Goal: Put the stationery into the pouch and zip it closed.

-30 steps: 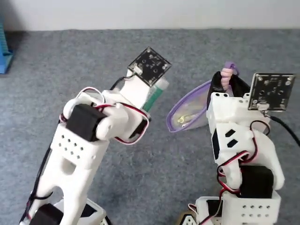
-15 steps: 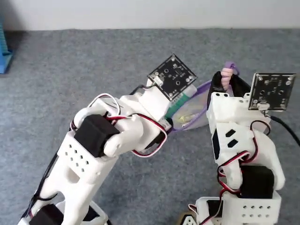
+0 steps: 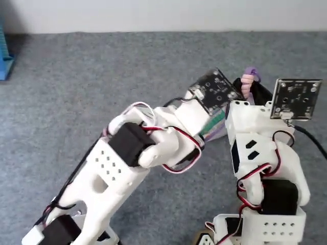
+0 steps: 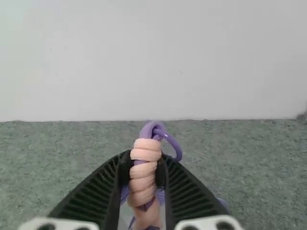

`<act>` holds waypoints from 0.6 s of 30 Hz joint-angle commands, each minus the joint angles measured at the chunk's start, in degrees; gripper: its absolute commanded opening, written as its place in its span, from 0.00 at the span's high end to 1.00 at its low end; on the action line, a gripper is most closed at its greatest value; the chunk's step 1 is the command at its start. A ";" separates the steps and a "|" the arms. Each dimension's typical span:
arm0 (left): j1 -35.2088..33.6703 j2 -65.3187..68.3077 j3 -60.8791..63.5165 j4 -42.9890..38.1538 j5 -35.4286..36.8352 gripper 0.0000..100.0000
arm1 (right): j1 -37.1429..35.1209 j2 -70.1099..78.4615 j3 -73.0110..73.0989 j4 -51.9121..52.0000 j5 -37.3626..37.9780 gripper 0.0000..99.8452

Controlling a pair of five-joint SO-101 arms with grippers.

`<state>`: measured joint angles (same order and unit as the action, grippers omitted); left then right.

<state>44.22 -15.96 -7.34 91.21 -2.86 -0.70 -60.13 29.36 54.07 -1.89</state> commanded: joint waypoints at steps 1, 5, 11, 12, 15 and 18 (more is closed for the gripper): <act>0.62 -0.18 -2.24 -1.14 0.35 0.98 | 0.22 0.75 -2.64 -1.10 0.70 0.99; -1.76 -0.35 -2.51 0.26 3.69 0.84 | 0.22 0.75 -2.64 -1.10 0.70 0.99; -3.78 -0.70 -2.59 3.87 10.29 0.56 | 0.22 0.66 -2.64 -1.10 0.70 0.99; -3.78 -0.70 -2.59 4.40 10.29 0.57 | 0.22 0.57 -2.64 -1.10 0.70 0.99; -3.78 -0.79 -2.68 5.54 10.29 0.57 | 0.22 0.57 -2.64 -1.10 0.70 0.99; -5.27 -0.79 -5.14 7.12 10.37 0.57 | 0.31 0.57 -2.64 -1.10 0.70 0.99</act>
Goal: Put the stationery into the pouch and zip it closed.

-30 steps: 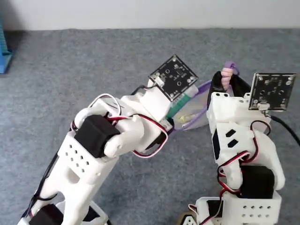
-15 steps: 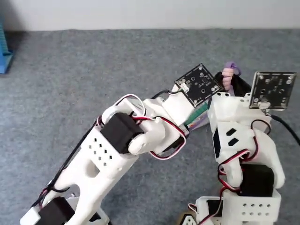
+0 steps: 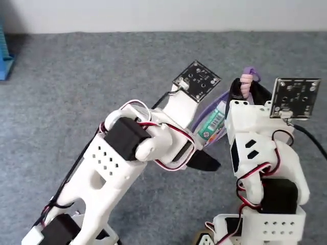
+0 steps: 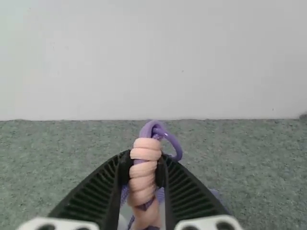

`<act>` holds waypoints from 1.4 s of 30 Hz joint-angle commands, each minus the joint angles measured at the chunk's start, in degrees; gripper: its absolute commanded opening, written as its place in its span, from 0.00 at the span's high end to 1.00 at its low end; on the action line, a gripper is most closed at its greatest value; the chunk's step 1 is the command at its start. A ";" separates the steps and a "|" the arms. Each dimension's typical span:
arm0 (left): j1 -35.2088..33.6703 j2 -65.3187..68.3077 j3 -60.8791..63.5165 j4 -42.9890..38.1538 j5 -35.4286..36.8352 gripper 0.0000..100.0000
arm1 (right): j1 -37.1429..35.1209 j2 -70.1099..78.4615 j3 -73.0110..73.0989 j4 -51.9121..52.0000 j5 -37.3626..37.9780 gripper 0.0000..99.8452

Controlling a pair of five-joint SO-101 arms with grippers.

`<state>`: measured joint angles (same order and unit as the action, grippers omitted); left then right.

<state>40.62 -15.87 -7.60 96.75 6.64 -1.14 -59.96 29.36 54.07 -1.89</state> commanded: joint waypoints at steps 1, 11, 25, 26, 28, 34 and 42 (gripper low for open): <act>-2.64 -0.88 -6.37 2.20 0.88 0.57 | 0.75 0.40 -2.64 -1.10 0.70 0.99; -10.99 -4.84 -13.85 3.69 0.97 0.57 | 1.01 0.13 -2.64 -1.10 0.70 0.99; -10.11 -5.89 4.09 -11.43 0.88 0.59 | 0.84 0.48 -2.46 -1.10 0.70 0.99; -10.02 -5.89 6.73 -14.15 0.88 0.59 | 0.84 0.48 -2.46 -1.10 0.70 0.99; -10.02 -5.54 12.09 -19.87 0.97 0.59 | 0.75 0.48 -2.46 -1.10 0.70 0.99; -8.35 1.49 16.84 -23.47 0.97 0.59 | 0.75 0.57 -2.37 -1.10 0.70 0.99; -8.44 -6.51 7.69 -13.63 0.97 0.59 | 0.75 0.57 -2.37 -1.10 0.70 0.99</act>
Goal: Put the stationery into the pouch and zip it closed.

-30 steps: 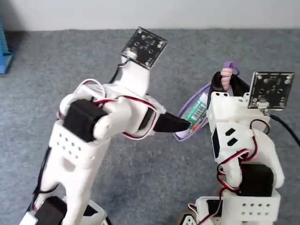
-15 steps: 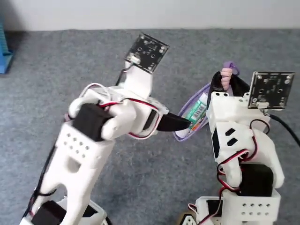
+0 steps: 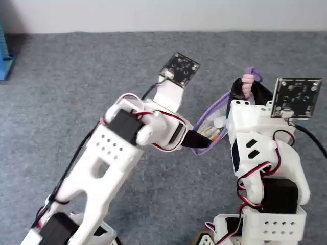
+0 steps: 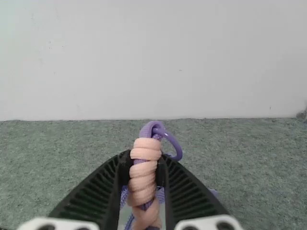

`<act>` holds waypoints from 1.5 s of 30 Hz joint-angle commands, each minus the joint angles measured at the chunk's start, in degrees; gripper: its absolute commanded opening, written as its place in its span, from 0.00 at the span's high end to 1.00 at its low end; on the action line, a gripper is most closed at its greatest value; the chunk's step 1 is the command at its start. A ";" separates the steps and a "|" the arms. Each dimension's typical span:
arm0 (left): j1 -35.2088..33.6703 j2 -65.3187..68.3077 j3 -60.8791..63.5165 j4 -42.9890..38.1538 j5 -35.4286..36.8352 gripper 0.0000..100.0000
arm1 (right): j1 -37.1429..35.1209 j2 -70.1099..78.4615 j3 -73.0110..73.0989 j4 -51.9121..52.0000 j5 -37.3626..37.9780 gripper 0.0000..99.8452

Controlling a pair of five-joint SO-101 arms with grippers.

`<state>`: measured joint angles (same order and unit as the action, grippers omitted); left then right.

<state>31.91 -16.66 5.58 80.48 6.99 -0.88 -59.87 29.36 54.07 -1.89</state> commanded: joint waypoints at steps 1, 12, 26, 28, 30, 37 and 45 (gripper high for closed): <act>0.09 -7.30 -6.29 3.52 0.62 0.59 | 0.48 0.48 -2.37 -1.10 0.70 0.99; -17.32 -22.24 -7.60 5.45 2.99 0.59 | 0.40 0.57 -2.55 -1.27 -3.69 0.99; -26.29 -24.62 1.54 14.51 2.55 0.70 | -10.24 10.42 -18.81 0.04 -16.53 0.99; -26.29 -24.62 0.40 15.56 2.55 0.70 | -11.82 14.20 -23.12 2.59 -17.67 0.99; -26.29 -24.62 0.04 16.35 2.55 0.70 | -13.67 17.54 -26.99 5.23 -18.11 0.99; -26.29 -24.62 -0.04 19.43 2.99 0.70 | -20.88 25.45 -38.33 10.33 -18.02 0.99; -22.42 -29.10 0.31 19.96 5.36 0.70 | -29.05 28.62 -41.32 21.76 -17.93 0.99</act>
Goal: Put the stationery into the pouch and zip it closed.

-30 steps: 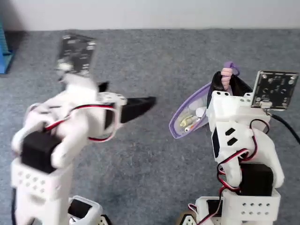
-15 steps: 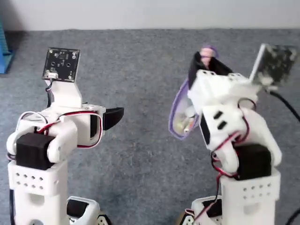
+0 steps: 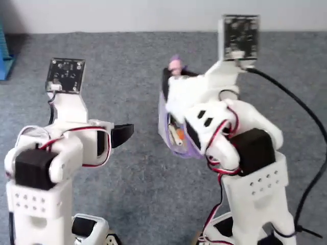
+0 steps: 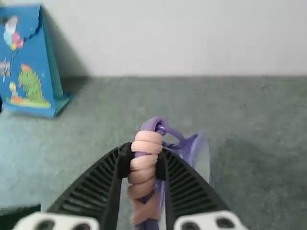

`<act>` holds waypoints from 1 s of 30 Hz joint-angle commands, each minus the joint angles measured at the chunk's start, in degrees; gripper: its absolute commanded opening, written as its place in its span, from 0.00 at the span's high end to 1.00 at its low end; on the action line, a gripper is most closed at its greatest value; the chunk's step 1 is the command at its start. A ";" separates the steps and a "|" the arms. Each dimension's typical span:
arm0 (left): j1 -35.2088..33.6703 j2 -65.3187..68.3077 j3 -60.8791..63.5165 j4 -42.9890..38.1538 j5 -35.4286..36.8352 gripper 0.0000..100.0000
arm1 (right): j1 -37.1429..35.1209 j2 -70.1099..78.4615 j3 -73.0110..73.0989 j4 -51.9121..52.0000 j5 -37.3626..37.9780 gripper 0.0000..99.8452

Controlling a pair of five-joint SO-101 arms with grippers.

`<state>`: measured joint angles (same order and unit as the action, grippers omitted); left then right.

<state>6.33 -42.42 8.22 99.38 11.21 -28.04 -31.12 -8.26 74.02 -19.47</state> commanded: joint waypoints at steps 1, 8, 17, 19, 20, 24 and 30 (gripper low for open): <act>5.45 -4.22 -2.15 1.05 1.14 0.70 | -2.42 0.04 -3.69 2.24 -0.35 0.99; 10.55 -6.86 0.04 0.97 0.88 0.70 | -5.23 -0.13 -3.69 9.01 -0.44 0.99; 6.33 -10.29 -1.19 -1.93 -7.30 0.70 | -6.55 -0.48 -3.78 16.75 -0.44 0.99; 3.96 -10.37 -1.10 -1.67 -8.18 0.70 | -5.05 -0.48 -3.78 16.48 -0.44 0.99; 2.90 -10.29 -1.10 -1.49 -8.35 0.70 | -4.44 -0.48 -3.78 16.22 -0.44 0.99; -2.81 -10.55 0.66 -1.58 -9.41 0.70 | -2.33 -0.13 -7.12 15.08 -0.44 0.99; -4.13 -10.55 6.90 -2.11 -10.29 0.70 | -2.15 0.13 -10.55 8.40 -0.09 0.99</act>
<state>2.37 -52.09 13.85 98.68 1.98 -30.68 -31.12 -15.47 86.15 -19.47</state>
